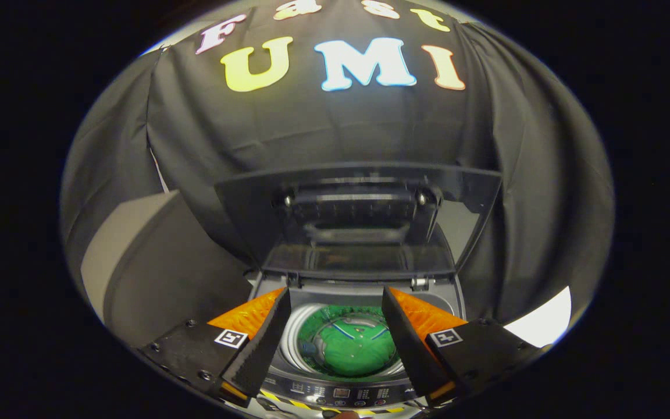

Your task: Put the clothes into the washing machine and then close the washing machine lid.

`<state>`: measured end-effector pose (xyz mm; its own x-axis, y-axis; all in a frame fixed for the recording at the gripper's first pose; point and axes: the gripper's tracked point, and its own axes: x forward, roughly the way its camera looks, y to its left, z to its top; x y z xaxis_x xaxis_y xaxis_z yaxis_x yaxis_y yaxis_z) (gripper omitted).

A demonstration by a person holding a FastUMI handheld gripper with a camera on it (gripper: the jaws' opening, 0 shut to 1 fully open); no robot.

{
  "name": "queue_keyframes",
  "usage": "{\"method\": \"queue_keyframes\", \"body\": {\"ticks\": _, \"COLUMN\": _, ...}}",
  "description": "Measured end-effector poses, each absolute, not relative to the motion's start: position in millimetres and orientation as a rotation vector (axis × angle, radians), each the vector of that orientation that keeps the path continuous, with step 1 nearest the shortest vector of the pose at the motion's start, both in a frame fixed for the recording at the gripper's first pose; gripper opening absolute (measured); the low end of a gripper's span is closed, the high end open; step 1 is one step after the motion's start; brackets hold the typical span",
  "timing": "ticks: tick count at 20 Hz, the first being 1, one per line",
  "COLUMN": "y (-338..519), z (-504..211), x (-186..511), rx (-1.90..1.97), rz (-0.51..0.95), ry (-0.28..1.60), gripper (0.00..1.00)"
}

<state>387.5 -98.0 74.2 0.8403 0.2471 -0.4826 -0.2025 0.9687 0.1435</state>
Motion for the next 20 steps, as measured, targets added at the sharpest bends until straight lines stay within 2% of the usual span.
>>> {"method": "queue_keyframes", "body": {"ticks": 10, "y": -83.2, "z": 212.0, "x": 406.1, "rx": 0.147, "rz": 0.295, "ry": 0.310, "gripper": 0.97}}
{"method": "queue_keyframes", "body": {"ticks": 20, "y": -79.9, "z": 216.0, "x": 464.5, "rx": 0.131, "rz": 0.247, "ry": 0.297, "gripper": 0.97}}
